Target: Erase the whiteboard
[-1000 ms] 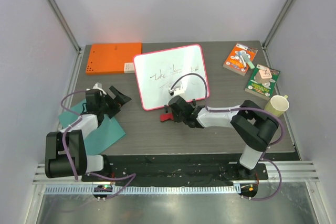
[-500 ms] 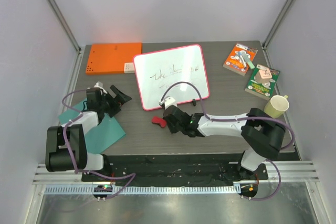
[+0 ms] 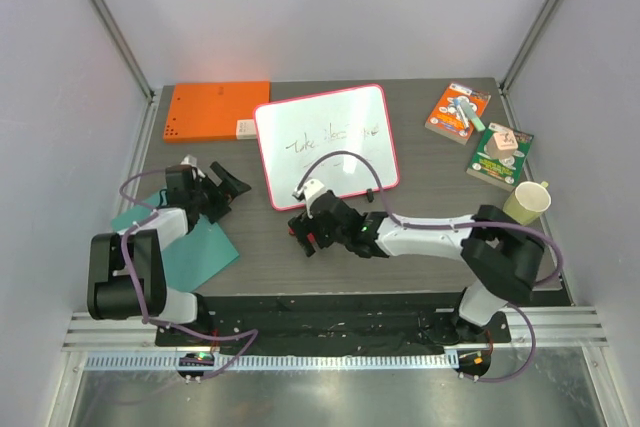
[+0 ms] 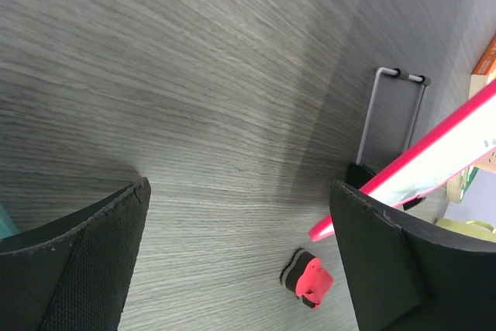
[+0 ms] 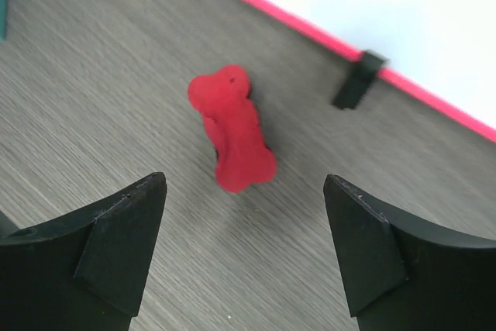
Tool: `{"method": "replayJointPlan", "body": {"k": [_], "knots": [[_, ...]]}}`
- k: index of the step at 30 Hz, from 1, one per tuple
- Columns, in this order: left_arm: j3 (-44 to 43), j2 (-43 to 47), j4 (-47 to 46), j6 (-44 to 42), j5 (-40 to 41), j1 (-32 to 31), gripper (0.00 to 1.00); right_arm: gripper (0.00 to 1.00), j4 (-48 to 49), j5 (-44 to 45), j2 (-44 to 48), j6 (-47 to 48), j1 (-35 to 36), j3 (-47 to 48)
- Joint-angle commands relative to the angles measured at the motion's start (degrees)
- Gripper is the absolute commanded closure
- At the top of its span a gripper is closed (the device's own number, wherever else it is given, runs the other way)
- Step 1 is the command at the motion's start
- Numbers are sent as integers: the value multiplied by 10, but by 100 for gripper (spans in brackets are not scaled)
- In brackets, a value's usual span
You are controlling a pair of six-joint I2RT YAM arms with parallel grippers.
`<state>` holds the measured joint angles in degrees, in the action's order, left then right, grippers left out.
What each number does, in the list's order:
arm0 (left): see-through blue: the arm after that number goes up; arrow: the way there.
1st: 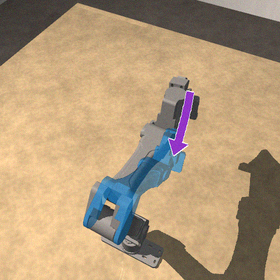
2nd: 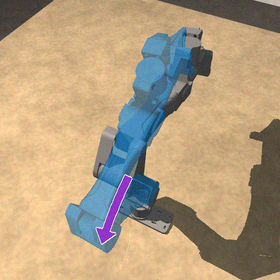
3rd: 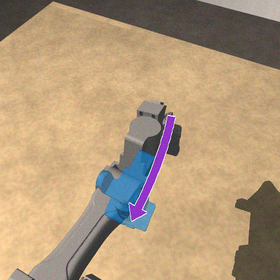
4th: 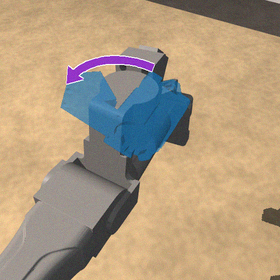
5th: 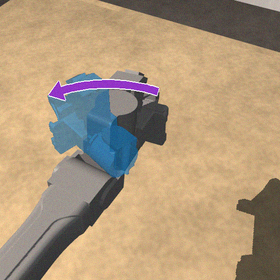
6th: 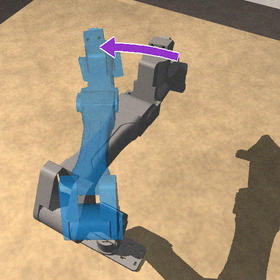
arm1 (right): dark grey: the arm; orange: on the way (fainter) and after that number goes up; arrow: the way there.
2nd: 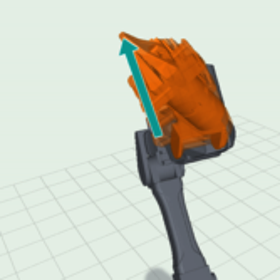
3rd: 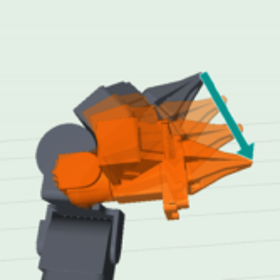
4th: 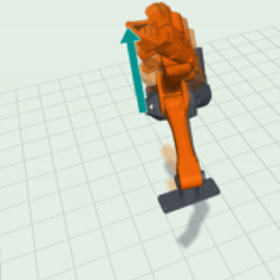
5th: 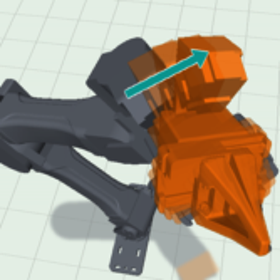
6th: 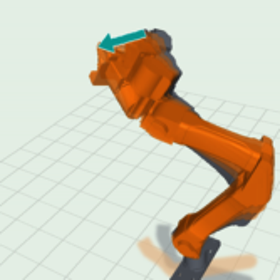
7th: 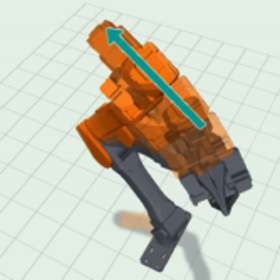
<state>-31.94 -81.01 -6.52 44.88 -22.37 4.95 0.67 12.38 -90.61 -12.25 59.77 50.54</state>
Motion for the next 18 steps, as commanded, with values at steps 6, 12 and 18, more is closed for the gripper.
{"method": "replayJointPlan", "body": {"k": [6,12,18], "knots": [[-18,0,9,6,-15,0,4,22,42,-47,-89,14,2,61],[-21,-11,9,8,-15,-2,3,25,45,-32,-124,24,2,85],[-22,-23,9,6,-18,-6,4,47,39,-37,-145,26,1,99]]}}
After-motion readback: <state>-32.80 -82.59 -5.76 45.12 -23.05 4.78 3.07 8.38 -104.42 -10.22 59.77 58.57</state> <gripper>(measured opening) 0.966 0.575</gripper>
